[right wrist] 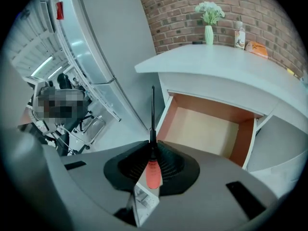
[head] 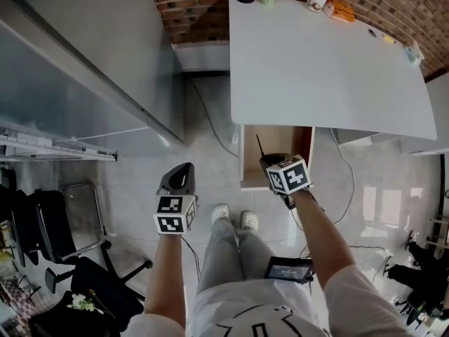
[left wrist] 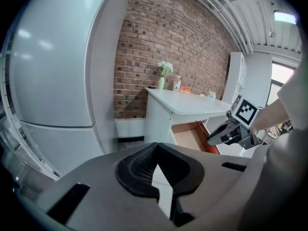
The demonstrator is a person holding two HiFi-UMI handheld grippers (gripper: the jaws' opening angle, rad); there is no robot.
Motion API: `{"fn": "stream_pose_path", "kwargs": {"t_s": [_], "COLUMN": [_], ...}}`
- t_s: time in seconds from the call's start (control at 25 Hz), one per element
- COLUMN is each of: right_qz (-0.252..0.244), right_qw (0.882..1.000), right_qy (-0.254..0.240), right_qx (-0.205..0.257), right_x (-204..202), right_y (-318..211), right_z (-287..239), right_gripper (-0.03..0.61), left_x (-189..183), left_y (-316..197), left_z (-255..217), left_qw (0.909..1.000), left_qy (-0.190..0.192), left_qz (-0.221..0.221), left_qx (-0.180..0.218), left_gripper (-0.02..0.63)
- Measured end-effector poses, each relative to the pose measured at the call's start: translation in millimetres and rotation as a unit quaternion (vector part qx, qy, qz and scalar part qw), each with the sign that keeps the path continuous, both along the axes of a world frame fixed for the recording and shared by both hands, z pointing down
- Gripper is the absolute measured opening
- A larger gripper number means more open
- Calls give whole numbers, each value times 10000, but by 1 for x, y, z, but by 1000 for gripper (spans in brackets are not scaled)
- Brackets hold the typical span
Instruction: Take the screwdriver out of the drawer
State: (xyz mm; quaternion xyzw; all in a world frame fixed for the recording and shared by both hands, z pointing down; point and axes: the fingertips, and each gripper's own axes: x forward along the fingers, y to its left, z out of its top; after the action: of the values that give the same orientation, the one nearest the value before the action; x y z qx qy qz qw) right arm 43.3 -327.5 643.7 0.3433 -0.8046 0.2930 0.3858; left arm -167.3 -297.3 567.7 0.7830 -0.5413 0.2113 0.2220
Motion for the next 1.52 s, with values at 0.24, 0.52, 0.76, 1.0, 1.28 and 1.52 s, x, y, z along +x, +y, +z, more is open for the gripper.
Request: {"fn": "stream_pose_path", "kwargs": {"t_s": [0.24,0.52,0.76,1.0,1.28,1.52], "right_qz": [-58,-274,-228,8,330,723], "right_qw": [9995,9964,9926,9888,9777,9587], "right_qy": [-55,-104,-174,-327,-512,-654], "right_qx": [295,796,1179,1459,2008,2672], "right_x": [2,2,9,22,29,42], "right_y": [8,22,29,34,36,41], "right_z": [-49,-112,-156,-192,-239,-283], "right_gripper": [60,60,60,60,60,60], "left_x": [2,15,19,17,10,8], "left_y": [5,16,14,16,14,12], "left_z": [-39,-88,-131,-165,-199,-235], "left_qw": [9997,9981,9947,9912,9852,9770], "left_qy": [80,166,246,326,409,654], "left_qz": [-62,99,79,-75,-219,-321], "left_qx": [222,588,991,1284,1650,2003], "left_gripper": [8,8,8,8,8,8]}}
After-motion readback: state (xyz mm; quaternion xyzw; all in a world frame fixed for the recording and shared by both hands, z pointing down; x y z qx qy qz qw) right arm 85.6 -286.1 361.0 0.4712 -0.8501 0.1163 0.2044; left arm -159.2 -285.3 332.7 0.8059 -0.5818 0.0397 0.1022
